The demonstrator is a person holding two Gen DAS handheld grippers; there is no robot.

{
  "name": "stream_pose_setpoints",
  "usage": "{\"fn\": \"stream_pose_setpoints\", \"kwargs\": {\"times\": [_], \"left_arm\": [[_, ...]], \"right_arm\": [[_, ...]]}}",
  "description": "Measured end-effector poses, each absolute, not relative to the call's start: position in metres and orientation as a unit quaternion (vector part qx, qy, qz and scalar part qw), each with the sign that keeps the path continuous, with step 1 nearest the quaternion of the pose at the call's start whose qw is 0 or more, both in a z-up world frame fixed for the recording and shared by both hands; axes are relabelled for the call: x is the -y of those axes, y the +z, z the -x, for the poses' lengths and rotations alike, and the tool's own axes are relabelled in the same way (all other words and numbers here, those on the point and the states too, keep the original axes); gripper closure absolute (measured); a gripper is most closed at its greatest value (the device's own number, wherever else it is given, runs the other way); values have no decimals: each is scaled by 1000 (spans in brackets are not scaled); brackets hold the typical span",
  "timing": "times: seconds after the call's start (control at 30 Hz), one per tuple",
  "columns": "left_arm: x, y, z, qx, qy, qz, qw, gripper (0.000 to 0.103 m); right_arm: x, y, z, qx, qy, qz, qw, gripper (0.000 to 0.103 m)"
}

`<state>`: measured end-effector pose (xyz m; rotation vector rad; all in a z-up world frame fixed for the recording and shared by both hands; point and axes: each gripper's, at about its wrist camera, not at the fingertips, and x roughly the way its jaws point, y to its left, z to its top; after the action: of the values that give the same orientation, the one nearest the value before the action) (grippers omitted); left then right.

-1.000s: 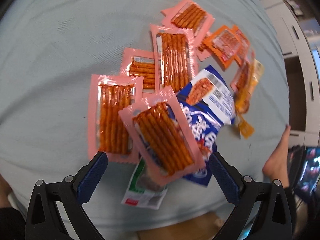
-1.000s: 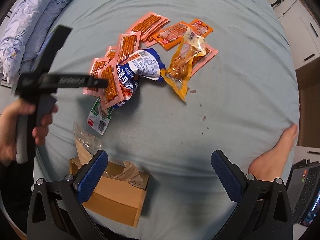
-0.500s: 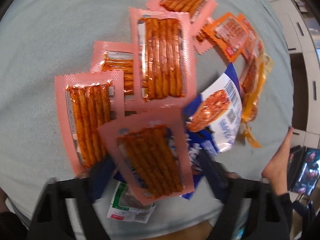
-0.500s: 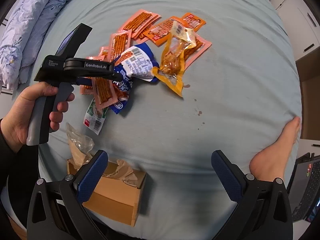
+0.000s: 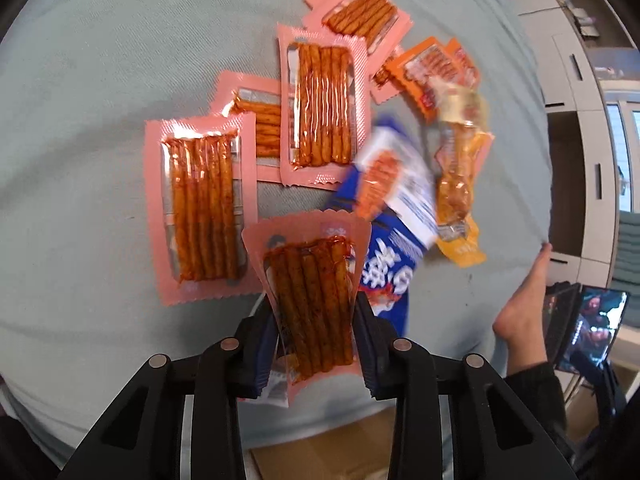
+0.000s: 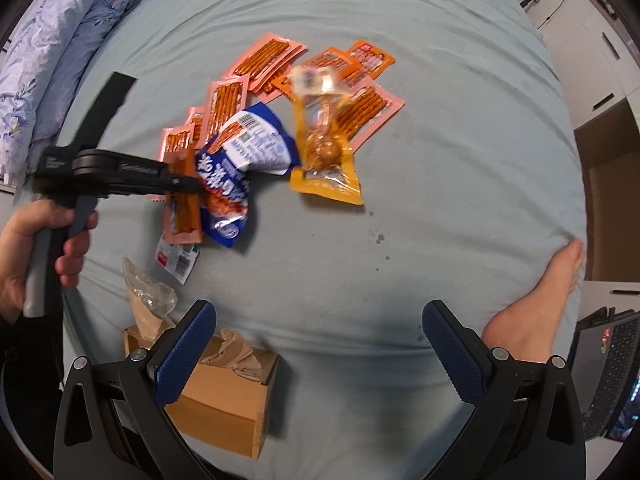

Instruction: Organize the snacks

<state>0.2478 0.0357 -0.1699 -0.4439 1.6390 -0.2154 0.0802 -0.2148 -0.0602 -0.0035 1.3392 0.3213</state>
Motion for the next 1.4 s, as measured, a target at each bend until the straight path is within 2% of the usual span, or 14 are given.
{"fn": "stream_pose_setpoints", "kwargs": {"times": [0.3, 0.63, 0.93, 1.03, 1.1, 1.13, 1.4], "left_arm": [[-66, -111, -230, -677, -104, 171, 709, 69], [-88, -70, -212, -638, -139, 228, 722, 68], [-82, -37, -212, -601, -170, 240, 743, 67], [-75, -35, -215, -593, -177, 235, 749, 63], [-71, -35, -216, -589, -181, 236, 751, 51], [-68, -35, -216, -586, -181, 233, 754, 49], [-70, -34, -216, -589, -178, 231, 754, 49]], "right_arm": [[212, -55, -86, -611, 133, -4, 780, 0], [207, -50, -90, -605, 133, -5, 785, 0], [203, -52, -91, -607, 132, 2, 784, 0], [203, -54, -92, -610, 132, 3, 782, 0], [203, -55, -93, -611, 130, 2, 781, 0], [203, -56, -94, -612, 130, 1, 780, 0], [203, -59, -97, -614, 131, -1, 778, 0]]}}
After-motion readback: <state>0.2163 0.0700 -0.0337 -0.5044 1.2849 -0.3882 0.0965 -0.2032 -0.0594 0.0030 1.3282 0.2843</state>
